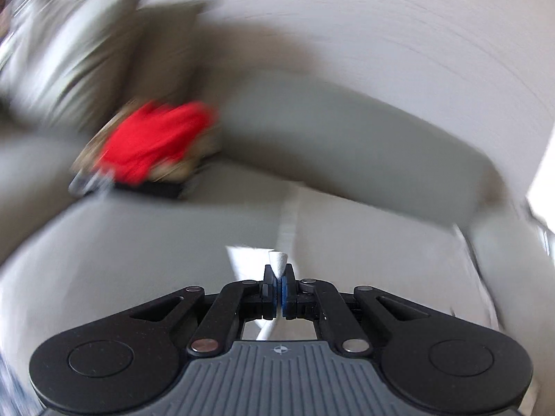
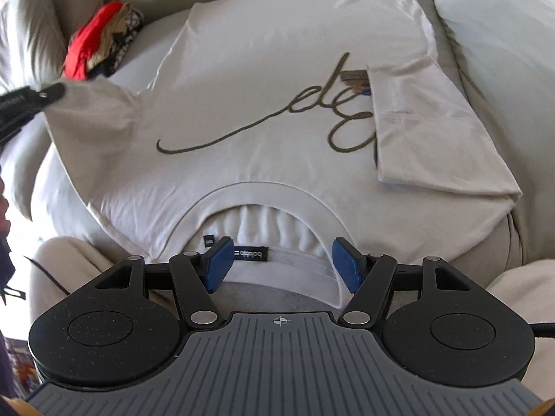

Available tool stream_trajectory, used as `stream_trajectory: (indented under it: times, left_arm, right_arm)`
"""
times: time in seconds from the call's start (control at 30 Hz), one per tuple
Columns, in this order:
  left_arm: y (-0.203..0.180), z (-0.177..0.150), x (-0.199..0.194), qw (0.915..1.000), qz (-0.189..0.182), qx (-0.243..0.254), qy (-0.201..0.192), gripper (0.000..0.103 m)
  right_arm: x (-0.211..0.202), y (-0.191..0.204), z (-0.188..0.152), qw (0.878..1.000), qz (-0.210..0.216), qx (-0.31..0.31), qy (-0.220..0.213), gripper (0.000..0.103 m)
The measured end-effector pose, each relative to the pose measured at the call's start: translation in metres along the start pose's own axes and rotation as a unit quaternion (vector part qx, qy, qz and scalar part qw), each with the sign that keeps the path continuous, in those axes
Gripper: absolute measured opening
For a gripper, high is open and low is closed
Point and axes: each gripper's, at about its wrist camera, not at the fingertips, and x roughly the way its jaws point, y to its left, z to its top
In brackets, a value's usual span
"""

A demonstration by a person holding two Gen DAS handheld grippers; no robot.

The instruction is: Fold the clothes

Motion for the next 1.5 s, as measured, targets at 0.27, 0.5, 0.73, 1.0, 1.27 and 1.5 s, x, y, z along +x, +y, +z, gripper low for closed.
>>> stream_trajectory:
  times: [0.27, 0.5, 0.73, 1.0, 1.27, 1.5]
  left_arm:
    - [-0.1, -0.053, 0.041, 0.9686, -0.023, 0.169, 0.181, 0.039]
    - [-0.009, -0.027, 0.003, 0.9875, 0.022, -0.051, 0.148, 0.061]
    - [0.083, -0.041, 0.024, 0.9495, 0.027, -0.238, 0.203, 0.048]
    - [0.079, -0.046, 0.039, 0.9417, -0.011, -0.253, 0.221, 0.046]
    - [0.068, -0.047, 0.051, 0.941, -0.053, -0.222, 0.25, 0.014]
    - [0.087, -0.054, 0.041, 0.9383, -0.043, -0.241, 0.244, 0.001]
  right_arm:
    - [-0.006, -0.018, -0.007, 1.0, 0.016, 0.027, -0.002, 0.069]
    - [-0.009, -0.031, -0.008, 0.997, 0.05, 0.057, -0.01, 0.069]
    - [-0.008, -0.028, -0.009, 0.996, 0.056, 0.066, -0.007, 0.068]
    - [-0.011, -0.025, -0.01, 0.996, 0.054, 0.068, -0.012, 0.069]
    - [-0.012, -0.024, -0.011, 0.996, 0.051, 0.071, -0.012, 0.069]
    - [-0.014, -0.026, -0.011, 0.996, 0.053, 0.073, -0.012, 0.069]
